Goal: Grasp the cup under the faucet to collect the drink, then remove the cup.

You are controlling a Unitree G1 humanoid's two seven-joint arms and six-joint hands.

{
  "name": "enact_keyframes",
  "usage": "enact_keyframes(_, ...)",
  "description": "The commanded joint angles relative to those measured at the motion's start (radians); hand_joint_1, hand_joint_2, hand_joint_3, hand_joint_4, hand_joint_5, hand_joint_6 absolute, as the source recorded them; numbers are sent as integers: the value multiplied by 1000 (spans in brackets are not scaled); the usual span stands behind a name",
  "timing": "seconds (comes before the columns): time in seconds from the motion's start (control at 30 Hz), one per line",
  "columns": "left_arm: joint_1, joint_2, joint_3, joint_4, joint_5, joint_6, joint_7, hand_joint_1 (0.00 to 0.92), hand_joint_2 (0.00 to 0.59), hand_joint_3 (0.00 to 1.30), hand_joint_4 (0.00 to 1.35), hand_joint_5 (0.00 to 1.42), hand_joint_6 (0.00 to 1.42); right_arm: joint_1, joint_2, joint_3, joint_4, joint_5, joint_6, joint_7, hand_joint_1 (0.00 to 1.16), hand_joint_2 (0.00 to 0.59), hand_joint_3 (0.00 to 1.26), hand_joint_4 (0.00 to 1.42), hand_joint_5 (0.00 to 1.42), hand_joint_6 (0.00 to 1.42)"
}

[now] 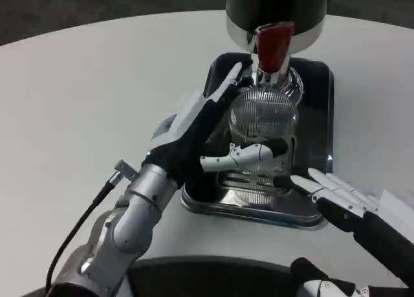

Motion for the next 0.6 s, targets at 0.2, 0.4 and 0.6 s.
enact_keyframes(0.2,21,25,4,-32,-8,-21,-48,187,0,0,0,44,69,14,9,-9,-14,13,-11,-12,502,464,92,0,0,0)
enact_keyframes(0.4,42,59,16,-72,-13,-13,-82,174,0,0,0,30,59,13,12,-3,-14,10,-8,-14,502,464,92,0,0,0)
enact_keyframes(0.6,65,82,36,-98,-27,-11,-94,169,0,0,0,29,51,12,17,4,-14,2,-9,-18,502,464,92,0,0,0)
